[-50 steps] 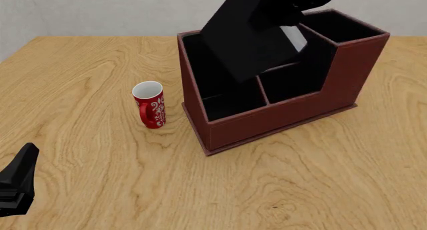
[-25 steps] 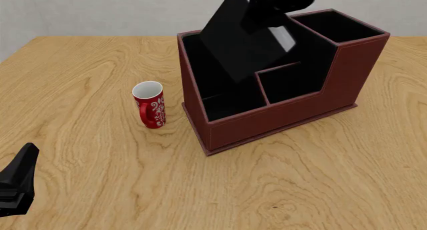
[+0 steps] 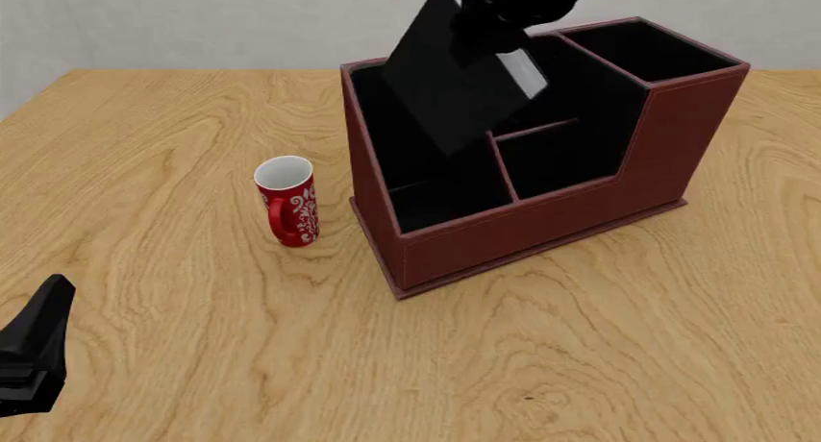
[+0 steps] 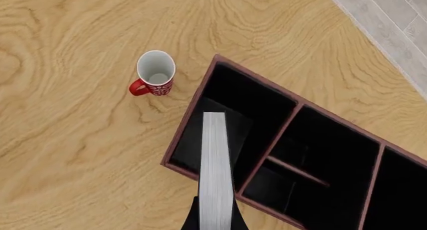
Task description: Pick up the book and place it in the left compartment of the caddy.
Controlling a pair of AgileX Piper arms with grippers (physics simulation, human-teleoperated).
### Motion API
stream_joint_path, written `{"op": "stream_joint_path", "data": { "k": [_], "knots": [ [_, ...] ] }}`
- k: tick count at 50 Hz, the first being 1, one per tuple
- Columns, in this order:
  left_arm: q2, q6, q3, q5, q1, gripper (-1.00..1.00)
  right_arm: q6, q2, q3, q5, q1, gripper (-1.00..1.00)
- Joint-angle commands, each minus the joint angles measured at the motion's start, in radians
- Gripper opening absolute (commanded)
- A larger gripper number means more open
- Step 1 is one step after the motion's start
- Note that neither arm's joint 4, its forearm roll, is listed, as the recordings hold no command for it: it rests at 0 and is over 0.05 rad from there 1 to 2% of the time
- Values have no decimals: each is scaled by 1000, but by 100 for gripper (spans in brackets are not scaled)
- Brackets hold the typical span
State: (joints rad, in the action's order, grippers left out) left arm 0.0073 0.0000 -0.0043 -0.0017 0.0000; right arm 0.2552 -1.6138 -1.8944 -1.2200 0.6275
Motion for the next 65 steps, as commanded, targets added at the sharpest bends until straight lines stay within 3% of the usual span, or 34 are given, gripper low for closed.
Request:
{"op": "stream_joint_path", "data": {
  "k": [1, 18, 65],
  "knots": [
    [0, 0, 0, 0, 0, 100, -35, -27, -25, 1, -3, -100],
    [0, 0, 0, 0, 0, 100, -54, -66, -46, 2, -12, -100],
    [0, 0, 0, 0, 0, 100, -111, -68, 173, 199, -16, -100]
  ]
}}
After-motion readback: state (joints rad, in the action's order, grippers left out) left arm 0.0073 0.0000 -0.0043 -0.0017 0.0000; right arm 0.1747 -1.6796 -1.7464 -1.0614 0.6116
